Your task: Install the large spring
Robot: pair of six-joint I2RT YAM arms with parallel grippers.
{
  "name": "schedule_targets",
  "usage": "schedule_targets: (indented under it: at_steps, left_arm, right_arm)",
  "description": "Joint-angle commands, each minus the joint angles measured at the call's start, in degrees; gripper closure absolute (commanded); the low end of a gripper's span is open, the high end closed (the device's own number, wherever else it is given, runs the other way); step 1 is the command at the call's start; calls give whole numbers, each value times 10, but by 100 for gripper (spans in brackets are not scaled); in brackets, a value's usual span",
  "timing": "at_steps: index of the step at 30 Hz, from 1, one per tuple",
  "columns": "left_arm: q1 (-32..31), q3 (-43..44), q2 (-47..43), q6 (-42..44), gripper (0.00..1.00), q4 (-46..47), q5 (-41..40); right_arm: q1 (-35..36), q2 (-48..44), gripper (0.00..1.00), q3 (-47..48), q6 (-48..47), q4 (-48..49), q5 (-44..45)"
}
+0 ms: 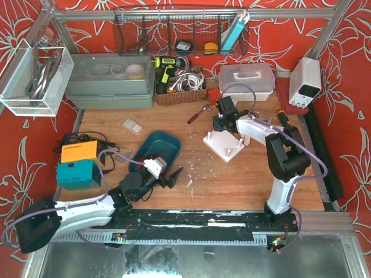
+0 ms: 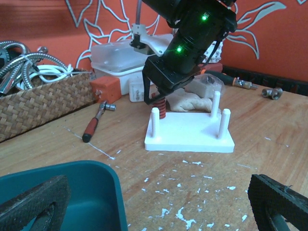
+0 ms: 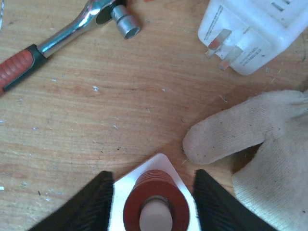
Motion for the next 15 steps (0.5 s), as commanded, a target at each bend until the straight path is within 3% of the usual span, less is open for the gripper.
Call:
schedule_targets:
  at_steps: [1,7,11,15]
  left_arm:
    - [-2,17,-9,-2,0,8,-13]
    - [-2,23,-30,-25,0,-23,-57]
    - [-2,72,-59,-80,0,-132,-125]
    - [0,123,-75,-216,0,-269,-238]
  right_arm:
    - [-5,-26,47,25,6,-31,19]
    - [-4,-105,33,10,4,-98,-15]
    - [7,-190,21,-32,17,-116,-69]
    - [33,-277,9,-103,25,-110,-78]
